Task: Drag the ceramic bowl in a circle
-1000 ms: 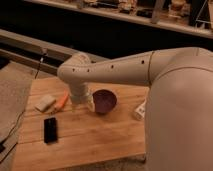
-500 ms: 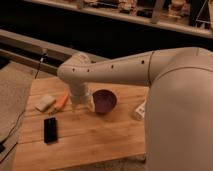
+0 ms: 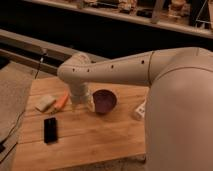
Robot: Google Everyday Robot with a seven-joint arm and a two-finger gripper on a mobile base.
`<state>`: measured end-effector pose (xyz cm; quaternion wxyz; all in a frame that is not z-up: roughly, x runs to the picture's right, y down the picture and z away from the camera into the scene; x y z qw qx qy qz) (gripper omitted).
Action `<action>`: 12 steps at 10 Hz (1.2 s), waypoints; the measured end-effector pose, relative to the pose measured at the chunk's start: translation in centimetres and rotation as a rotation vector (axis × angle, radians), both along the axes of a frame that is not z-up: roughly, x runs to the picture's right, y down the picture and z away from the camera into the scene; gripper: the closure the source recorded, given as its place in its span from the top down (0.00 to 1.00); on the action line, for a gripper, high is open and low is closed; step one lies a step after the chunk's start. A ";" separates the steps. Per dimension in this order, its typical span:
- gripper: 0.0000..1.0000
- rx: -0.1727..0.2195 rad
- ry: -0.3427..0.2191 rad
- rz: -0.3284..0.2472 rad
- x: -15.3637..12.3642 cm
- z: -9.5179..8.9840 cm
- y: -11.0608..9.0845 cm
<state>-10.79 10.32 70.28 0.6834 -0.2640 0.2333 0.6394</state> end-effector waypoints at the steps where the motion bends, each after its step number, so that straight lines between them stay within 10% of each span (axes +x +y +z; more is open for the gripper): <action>1: 0.65 0.000 0.000 0.000 0.0 0.0 0.0; 12: 0.65 0.025 -0.002 -0.054 4.1 2.6 -0.7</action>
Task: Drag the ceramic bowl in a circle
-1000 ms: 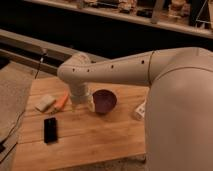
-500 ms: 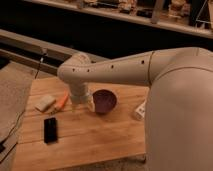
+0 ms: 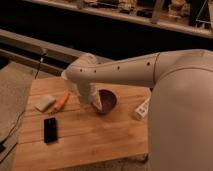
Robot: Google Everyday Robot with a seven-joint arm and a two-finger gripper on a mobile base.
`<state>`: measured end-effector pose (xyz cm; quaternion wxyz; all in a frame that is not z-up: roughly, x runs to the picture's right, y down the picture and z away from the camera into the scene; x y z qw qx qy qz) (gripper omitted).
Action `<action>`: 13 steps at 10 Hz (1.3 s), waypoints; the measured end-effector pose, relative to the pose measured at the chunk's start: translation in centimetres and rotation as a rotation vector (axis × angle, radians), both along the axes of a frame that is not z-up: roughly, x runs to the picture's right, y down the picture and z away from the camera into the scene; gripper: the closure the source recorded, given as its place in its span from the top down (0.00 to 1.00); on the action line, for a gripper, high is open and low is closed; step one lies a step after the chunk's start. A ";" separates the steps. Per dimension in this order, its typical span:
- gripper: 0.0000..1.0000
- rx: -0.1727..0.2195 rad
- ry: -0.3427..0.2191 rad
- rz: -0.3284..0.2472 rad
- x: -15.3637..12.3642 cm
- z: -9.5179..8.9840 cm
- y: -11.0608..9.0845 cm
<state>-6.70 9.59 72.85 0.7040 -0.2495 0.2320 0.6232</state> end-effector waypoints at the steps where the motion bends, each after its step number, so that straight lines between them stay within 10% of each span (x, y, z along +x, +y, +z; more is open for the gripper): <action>1: 0.65 0.011 -0.015 -0.006 0.2 0.7 -0.4; 9: 0.63 0.031 -0.133 -0.087 -0.5 6.1 -0.4; 13: 0.28 0.021 -0.140 -0.083 -0.7 6.7 -0.2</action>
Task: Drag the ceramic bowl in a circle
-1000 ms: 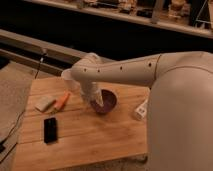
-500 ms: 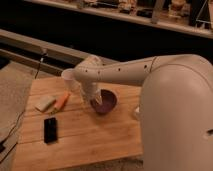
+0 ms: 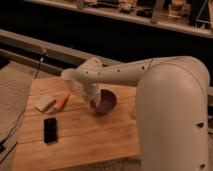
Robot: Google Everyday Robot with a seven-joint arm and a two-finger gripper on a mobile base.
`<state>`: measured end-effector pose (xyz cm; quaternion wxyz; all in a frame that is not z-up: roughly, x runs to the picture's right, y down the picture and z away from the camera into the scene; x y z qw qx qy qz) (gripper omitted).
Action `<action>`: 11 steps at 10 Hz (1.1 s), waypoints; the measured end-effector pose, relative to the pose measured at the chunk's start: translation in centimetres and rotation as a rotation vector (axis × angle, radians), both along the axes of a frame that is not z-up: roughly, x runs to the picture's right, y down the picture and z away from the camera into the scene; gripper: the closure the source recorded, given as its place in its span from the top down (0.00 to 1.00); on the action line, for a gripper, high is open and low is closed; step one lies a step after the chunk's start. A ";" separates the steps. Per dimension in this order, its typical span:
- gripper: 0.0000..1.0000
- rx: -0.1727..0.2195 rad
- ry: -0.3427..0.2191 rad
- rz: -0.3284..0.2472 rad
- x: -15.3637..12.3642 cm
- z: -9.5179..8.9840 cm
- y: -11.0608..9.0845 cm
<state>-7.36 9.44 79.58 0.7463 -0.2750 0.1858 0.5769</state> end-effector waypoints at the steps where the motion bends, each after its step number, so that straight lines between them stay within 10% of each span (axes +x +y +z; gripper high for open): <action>1: 0.18 -0.003 0.001 0.002 0.0 0.1 0.1; 3: 0.01 -0.016 0.007 0.002 0.1 0.0 0.3; 11: 0.00 -0.097 -0.007 0.036 -1.8 -4.8 2.6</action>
